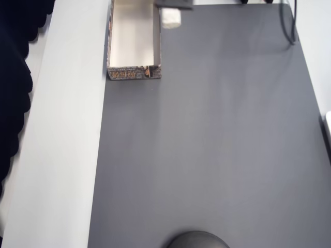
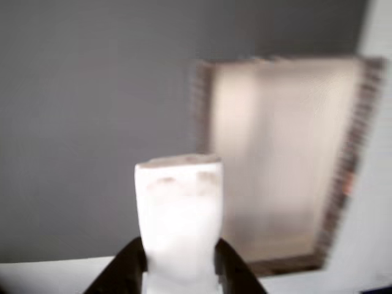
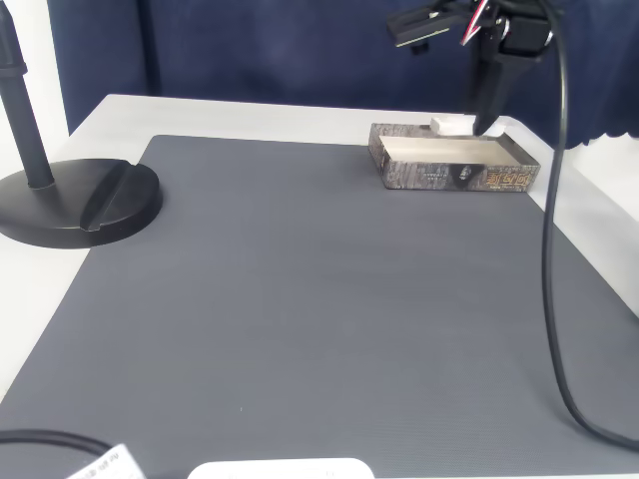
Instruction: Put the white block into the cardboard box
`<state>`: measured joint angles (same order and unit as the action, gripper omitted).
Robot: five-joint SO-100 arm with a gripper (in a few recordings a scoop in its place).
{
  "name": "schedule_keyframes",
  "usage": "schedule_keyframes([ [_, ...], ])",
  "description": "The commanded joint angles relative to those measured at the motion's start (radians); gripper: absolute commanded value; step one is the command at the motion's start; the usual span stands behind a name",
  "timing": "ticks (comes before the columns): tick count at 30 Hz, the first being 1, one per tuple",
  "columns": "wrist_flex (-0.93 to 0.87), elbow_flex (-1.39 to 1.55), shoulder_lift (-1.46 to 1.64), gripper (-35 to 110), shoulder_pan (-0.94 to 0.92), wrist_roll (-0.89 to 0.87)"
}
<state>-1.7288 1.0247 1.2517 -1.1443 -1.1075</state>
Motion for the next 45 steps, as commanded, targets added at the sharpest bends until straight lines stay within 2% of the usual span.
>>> schedule_keyframes([
  [1,-0.006,-0.216,-0.051,-2,-0.072,-0.097],
  [15,0.020,-0.540,-0.362,-2,-0.127,-0.339],
  [45,0.014,-0.690,-0.575,-2,-0.101,-0.275],
])
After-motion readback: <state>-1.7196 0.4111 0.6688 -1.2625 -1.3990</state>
